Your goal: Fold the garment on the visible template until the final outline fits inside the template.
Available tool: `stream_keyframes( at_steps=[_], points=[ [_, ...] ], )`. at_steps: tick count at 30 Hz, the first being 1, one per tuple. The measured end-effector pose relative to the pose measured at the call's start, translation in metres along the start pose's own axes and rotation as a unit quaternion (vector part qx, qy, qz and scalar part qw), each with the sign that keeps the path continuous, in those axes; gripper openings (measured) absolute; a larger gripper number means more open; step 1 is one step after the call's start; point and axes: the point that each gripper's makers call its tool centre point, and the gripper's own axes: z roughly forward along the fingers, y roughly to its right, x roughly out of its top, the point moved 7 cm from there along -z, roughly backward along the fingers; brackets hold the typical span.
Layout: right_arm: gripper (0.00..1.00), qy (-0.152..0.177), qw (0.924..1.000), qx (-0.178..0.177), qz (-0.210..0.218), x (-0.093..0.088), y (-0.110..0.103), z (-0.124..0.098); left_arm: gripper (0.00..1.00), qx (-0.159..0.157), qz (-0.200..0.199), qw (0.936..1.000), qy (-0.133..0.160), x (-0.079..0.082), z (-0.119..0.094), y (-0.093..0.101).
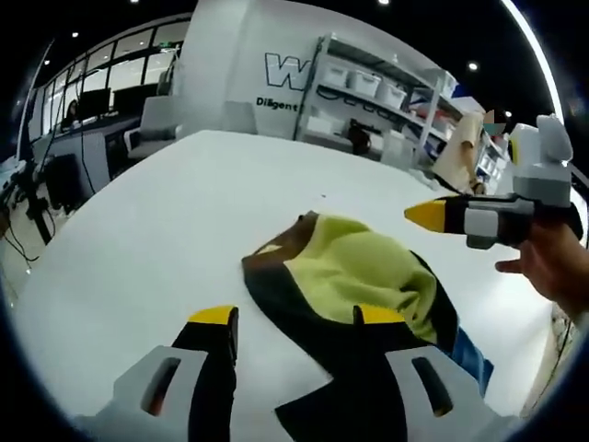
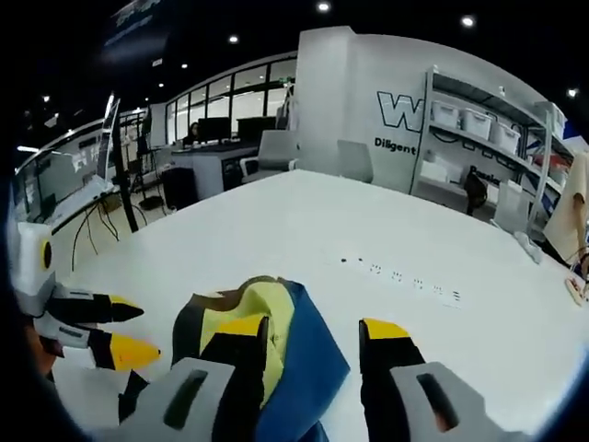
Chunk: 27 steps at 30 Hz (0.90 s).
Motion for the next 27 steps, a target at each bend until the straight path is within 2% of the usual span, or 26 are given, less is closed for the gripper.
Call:
stream_keyframes(
  at_steps=[11, 18, 27],
  points=[
    [0.36, -0.023, 0.9997, 0.012, -0.005, -0.004, 0.003, 0.039, 0.42, 0.011, -0.013, 0.9998, -0.011, -0.002, 0.018, -0.009],
    [0.29, -0.039, 0.9989, 0.022, -0.012, 0.000, 0.001, 0.070, 0.40, 0.013, -0.015, 0.9995, -0.024, -0.006, 0.024, -0.010],
    [0.22, -0.063, 0.9974, 0.030, -0.018, -0.008, -0.007, 0.089, 0.38, 0.005, -0.016, 0.9993, -0.034, -0.011, 0.031, -0.005]
  ],
)
